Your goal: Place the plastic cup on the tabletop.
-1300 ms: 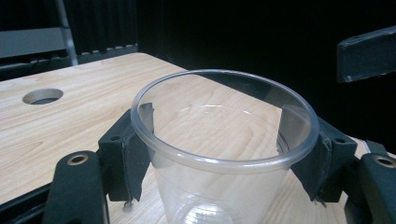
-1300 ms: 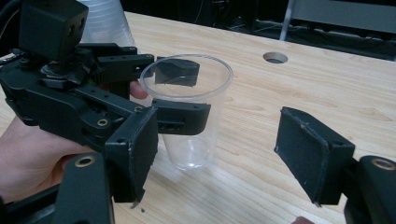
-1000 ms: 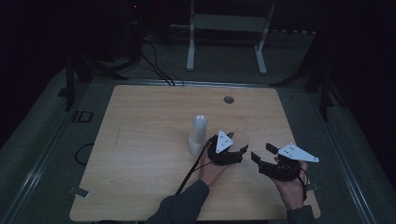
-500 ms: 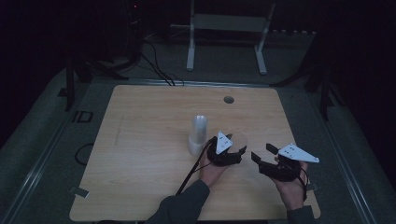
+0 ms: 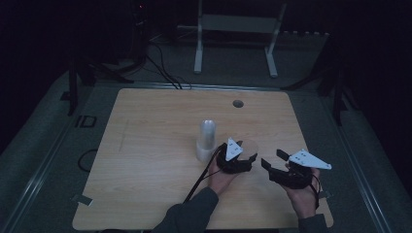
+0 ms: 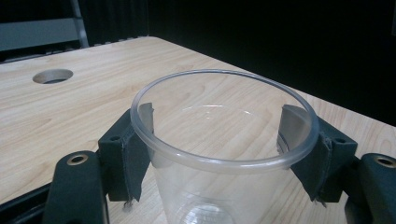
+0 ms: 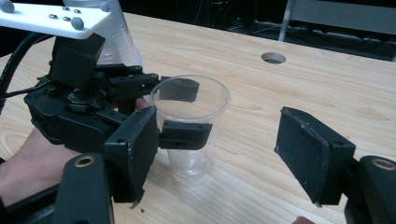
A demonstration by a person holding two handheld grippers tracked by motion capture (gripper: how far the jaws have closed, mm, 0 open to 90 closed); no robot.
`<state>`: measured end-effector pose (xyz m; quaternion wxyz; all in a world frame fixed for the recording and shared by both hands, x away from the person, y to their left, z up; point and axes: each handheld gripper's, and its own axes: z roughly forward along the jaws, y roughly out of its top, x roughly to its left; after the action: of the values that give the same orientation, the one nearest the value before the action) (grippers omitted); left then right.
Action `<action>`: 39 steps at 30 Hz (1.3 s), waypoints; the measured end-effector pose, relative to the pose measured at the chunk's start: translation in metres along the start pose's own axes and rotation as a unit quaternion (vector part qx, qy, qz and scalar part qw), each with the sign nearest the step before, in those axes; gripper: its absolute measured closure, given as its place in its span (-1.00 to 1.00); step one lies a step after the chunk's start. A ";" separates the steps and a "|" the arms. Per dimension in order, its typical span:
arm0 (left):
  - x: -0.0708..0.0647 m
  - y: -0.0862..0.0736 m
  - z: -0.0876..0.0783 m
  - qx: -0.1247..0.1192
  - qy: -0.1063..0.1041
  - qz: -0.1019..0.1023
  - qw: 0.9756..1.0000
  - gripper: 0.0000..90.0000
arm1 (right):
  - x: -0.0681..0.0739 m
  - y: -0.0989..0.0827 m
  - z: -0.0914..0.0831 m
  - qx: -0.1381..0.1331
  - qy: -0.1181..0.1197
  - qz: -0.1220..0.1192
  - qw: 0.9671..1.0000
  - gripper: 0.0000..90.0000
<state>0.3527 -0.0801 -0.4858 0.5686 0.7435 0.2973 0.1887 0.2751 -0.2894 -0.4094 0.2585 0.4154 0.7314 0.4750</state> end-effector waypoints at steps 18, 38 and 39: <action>0.000 -0.004 0.004 0.018 -0.011 -0.002 1.000 -0.43 | 0.000 0.000 0.000 0.000 0.001 0.000 1.000 -0.35; 0.000 -0.008 -0.001 0.046 -0.019 -0.011 0.999 -0.65 | 0.000 0.000 0.000 -0.001 0.001 0.000 1.000 -0.35; 0.000 -0.008 -0.002 0.046 -0.018 -0.013 0.999 -0.65 | 0.001 0.000 0.000 -0.001 0.001 0.001 1.000 -0.35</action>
<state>0.3497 -0.0774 -0.4929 0.5415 0.7680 0.3049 0.1546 0.2749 -0.2887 -0.4099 0.2579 0.4156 0.7307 0.4763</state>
